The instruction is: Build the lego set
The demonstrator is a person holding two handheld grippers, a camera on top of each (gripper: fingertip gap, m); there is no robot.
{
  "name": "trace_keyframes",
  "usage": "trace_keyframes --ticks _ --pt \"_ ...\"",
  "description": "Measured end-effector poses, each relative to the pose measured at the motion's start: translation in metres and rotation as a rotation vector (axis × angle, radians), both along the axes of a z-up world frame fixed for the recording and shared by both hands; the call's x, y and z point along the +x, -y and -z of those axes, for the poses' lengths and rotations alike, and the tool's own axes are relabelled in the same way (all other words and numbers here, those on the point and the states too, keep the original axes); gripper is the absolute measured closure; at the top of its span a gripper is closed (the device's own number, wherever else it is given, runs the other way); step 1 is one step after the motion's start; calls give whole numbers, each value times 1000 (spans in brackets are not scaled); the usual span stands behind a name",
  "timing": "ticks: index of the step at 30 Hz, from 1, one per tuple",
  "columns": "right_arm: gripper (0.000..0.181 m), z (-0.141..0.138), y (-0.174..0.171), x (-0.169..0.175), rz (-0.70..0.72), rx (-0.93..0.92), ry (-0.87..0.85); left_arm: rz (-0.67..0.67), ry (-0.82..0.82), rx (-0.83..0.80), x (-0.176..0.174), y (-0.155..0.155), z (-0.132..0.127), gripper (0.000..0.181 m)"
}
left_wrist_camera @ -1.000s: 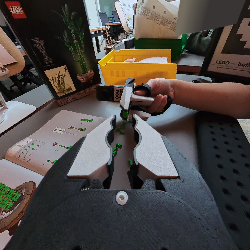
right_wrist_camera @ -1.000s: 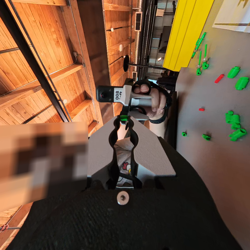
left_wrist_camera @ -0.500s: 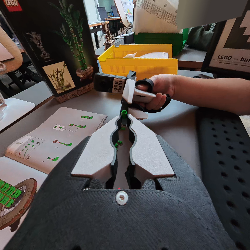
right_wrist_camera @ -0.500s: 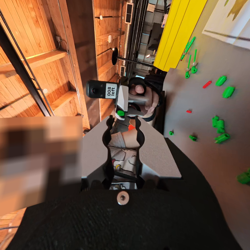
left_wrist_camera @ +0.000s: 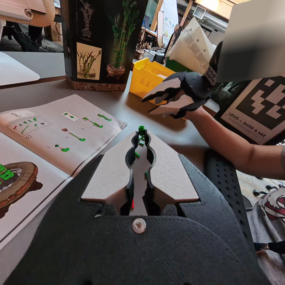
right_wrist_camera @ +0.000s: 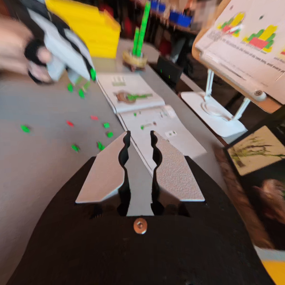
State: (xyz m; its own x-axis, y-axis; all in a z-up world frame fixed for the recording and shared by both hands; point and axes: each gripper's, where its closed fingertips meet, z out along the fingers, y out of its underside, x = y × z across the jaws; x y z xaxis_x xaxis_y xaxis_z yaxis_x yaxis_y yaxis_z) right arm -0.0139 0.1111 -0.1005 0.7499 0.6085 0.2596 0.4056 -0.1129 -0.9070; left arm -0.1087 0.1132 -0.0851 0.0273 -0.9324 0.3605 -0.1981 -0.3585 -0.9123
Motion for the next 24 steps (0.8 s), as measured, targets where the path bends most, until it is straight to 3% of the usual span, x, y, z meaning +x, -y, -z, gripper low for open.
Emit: trace_keyframes --ticks 4,9,17,24 --pt "159 44 10 17 5 -163 272 -1 -84 -26 3 1 17 176" --pt "163 79 21 22 -34 -306 397 -3 -209 5 7 4 39 176" --pt "168 84 38 34 -9 -502 284 35 -250 19 10 16 43 176" --pt "169 89 55 46 113 -694 231 36 -254 -3 9 17 42 176"
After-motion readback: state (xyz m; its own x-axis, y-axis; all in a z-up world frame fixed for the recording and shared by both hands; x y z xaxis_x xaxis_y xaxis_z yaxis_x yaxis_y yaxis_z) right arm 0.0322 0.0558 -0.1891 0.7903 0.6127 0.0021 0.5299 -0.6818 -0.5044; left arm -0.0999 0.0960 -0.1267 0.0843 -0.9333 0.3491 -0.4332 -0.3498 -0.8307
